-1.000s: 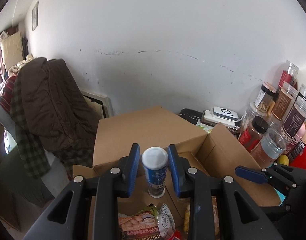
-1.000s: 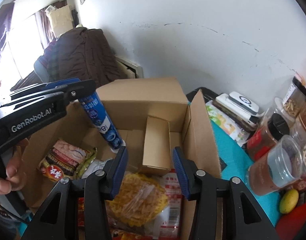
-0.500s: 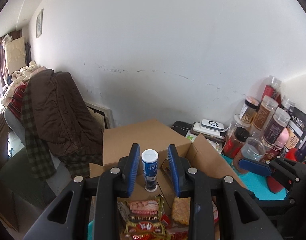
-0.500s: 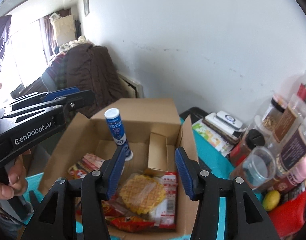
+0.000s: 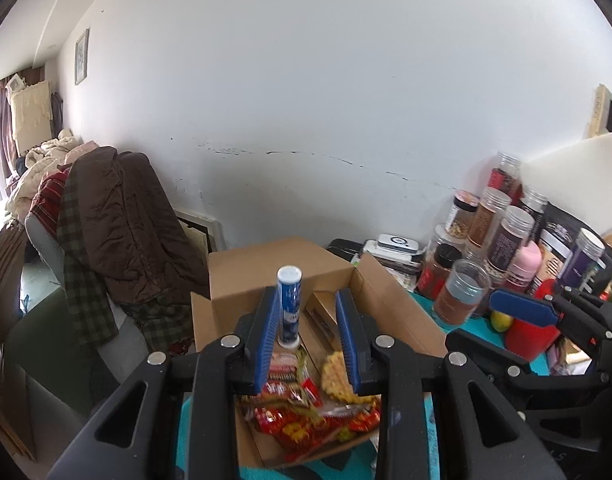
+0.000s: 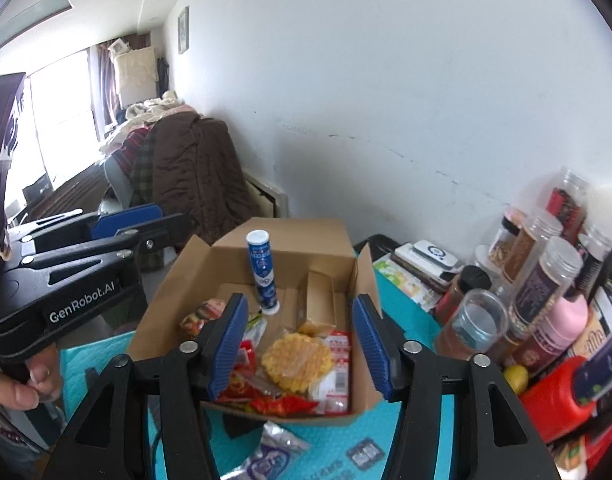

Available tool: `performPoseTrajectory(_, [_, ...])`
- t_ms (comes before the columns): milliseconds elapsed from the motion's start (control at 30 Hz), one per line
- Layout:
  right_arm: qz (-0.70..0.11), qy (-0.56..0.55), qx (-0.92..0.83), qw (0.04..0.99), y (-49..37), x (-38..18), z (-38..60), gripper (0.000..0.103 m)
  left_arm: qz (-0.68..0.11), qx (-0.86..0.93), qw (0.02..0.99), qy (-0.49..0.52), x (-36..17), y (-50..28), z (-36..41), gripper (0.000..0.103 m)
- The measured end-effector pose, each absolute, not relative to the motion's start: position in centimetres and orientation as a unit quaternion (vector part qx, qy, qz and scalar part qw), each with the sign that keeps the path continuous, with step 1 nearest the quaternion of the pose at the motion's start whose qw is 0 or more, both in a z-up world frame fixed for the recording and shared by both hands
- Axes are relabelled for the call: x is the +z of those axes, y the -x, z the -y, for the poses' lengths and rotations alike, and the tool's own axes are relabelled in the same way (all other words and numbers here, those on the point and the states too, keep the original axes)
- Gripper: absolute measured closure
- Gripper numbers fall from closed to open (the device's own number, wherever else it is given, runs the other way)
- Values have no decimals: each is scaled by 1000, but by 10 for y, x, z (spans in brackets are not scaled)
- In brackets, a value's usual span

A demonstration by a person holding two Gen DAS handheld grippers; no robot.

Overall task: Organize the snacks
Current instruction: 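Withdraw both tools from the box toward the silver-purple GOZKH bag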

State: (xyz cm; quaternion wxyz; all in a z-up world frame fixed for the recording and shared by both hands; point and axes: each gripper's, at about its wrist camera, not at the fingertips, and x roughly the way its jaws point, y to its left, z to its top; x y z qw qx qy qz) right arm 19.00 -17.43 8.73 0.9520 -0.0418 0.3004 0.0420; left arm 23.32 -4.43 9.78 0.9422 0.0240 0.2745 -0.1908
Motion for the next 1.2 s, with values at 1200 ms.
performPoseTrajectory(1200, [-329,11,-4,944,-47,11,185,38,-345,-230,909,-34,8,-96,46,74])
